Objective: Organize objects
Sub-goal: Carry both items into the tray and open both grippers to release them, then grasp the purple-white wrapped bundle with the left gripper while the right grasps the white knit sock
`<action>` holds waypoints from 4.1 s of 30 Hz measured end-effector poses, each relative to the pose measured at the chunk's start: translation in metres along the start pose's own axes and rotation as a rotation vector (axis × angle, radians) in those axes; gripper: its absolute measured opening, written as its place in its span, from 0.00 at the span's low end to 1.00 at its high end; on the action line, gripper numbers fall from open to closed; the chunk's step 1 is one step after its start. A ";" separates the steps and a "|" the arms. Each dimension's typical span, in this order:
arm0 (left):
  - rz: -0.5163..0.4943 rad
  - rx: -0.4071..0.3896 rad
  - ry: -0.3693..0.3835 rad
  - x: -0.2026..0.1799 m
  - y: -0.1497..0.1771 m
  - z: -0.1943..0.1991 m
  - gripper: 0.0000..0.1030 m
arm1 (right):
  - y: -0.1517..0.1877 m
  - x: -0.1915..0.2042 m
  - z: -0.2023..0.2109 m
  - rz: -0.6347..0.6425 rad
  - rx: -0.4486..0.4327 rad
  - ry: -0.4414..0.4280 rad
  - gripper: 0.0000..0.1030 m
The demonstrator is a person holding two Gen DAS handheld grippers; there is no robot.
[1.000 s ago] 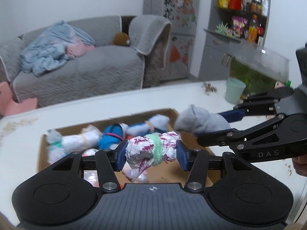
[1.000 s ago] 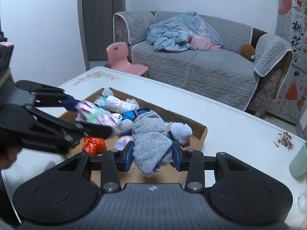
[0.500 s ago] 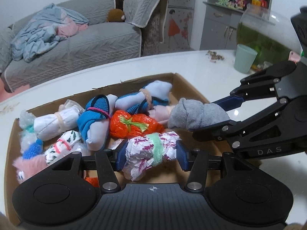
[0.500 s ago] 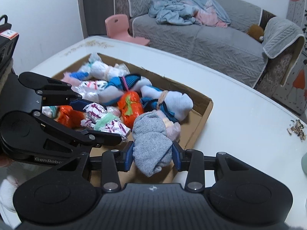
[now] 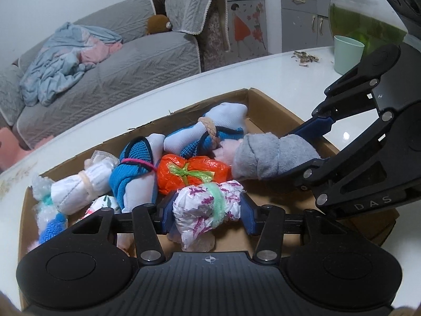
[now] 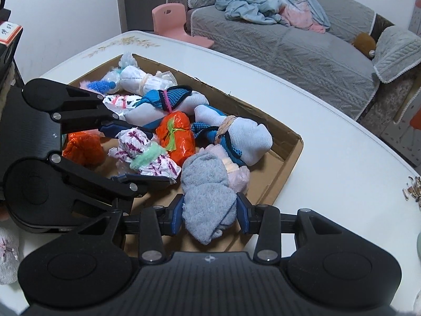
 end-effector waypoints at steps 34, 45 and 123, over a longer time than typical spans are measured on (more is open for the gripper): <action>0.064 -0.024 -0.108 0.019 -0.009 0.036 0.74 | -0.017 0.013 0.019 -0.012 -0.052 0.014 0.51; 0.181 -0.068 -0.173 0.052 -0.004 0.076 0.76 | -0.022 0.030 0.032 -0.109 -0.103 0.068 0.70; 0.374 -0.069 -0.099 0.017 0.115 0.147 0.81 | 0.108 0.141 0.104 -0.159 -0.220 0.086 0.42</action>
Point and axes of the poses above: each gripper's, at about its wrist camera, not at the fingertips, and z roughly against the way its jaws point, x to its left, y to its underside, the point moved 1 cm from there along -z, roughly the way its jaws point, and after that the axes turned 14 degrees about -x, right-handed, at the moved point
